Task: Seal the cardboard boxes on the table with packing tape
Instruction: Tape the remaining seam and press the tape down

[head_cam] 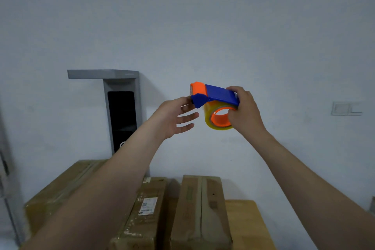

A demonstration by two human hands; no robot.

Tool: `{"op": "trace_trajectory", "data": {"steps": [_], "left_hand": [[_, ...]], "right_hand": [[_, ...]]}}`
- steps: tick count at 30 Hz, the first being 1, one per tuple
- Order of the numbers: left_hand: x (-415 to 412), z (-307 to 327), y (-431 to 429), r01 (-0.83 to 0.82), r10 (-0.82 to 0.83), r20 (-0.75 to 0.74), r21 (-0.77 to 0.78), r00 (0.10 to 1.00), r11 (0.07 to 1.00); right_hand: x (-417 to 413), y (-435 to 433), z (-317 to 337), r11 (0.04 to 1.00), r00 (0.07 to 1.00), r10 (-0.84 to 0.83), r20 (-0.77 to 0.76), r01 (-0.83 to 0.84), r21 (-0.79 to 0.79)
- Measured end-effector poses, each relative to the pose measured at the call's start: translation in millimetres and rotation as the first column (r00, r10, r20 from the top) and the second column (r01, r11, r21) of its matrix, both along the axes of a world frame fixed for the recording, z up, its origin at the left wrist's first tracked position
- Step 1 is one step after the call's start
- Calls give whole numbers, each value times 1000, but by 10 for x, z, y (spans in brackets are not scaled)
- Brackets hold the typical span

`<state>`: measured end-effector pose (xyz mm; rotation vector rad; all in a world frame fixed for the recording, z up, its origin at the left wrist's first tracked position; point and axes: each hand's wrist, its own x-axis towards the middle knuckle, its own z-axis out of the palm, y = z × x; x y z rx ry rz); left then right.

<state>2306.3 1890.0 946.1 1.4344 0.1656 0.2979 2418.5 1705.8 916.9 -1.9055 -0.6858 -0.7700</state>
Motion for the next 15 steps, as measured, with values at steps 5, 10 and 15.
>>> {"op": "trace_trajectory", "data": {"steps": [5,10,15], "left_hand": [[-5,19,4,-105,108,-21,126,994,986],[52,58,-17,-205,209,-4,181,978,962],[141,56,11,-257,249,64,230,966,939]], "right_hand": [[-8,-19,13,1000,999,-20,27,20,-12],[-7,-55,3,1000,997,2,78,-4,17],[-4,-153,-47,998,986,53,161,-57,19]]}}
